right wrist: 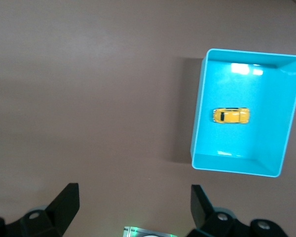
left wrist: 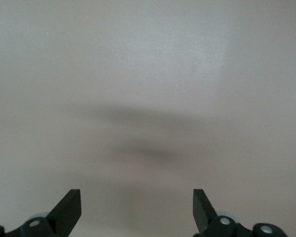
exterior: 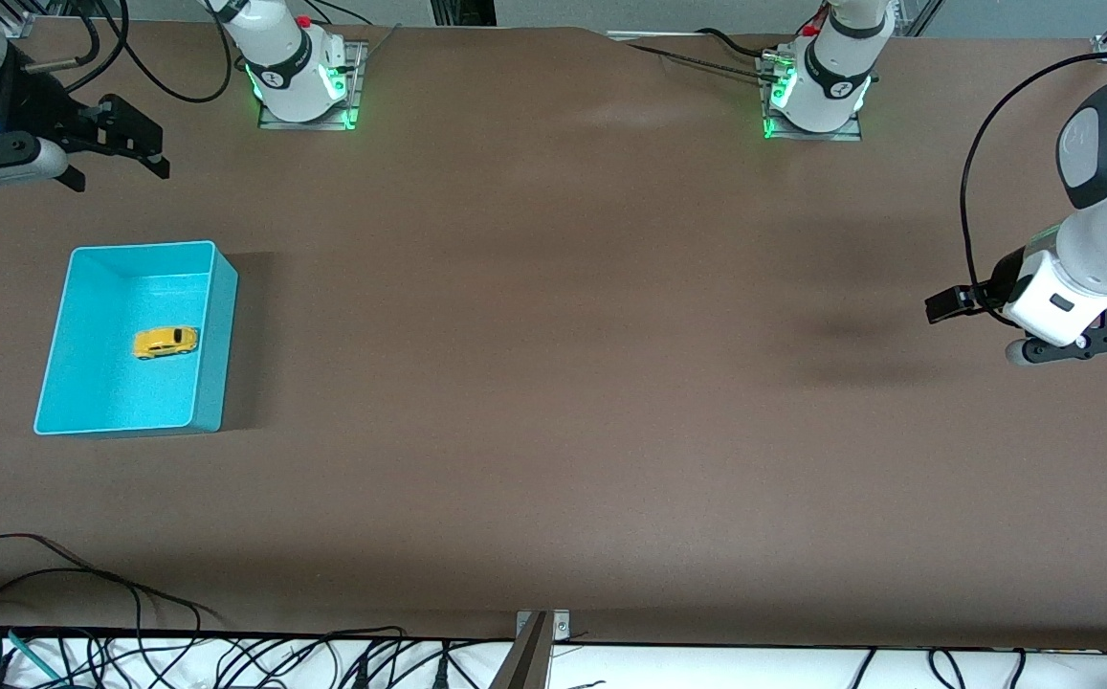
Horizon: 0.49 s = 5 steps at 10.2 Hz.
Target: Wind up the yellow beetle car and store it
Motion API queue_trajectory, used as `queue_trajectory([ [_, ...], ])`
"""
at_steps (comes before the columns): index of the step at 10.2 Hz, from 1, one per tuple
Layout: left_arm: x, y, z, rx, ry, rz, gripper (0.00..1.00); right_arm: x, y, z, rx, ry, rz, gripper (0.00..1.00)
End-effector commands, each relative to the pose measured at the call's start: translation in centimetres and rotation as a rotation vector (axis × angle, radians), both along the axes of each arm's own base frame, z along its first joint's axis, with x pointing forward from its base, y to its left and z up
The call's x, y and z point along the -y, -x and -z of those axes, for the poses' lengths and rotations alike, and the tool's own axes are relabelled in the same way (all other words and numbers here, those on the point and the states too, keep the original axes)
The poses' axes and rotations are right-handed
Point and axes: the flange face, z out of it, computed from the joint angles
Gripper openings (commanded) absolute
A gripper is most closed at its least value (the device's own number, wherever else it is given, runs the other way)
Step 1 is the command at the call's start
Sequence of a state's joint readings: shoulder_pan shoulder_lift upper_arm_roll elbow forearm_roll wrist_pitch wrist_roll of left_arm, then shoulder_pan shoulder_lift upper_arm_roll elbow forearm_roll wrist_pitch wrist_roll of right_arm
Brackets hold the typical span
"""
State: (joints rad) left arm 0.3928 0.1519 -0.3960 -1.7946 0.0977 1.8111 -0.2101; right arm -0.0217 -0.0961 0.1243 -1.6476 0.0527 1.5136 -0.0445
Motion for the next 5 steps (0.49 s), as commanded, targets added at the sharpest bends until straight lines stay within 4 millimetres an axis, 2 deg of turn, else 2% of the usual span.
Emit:
queue_trajectory([
  [1, -0.11, -0.07, -0.54, -0.005, 0.018, 0.011, 1.0, 0.33, -0.98, 0.6, -0.019, 0.04, 0.014, 1.0],
  [5, -0.14, -0.12, -0.68, -0.002, 0.017, 0.011, 1.0, 0.75, -1.07, 0.67, -0.016, 0.086, 0.044, 1.0],
])
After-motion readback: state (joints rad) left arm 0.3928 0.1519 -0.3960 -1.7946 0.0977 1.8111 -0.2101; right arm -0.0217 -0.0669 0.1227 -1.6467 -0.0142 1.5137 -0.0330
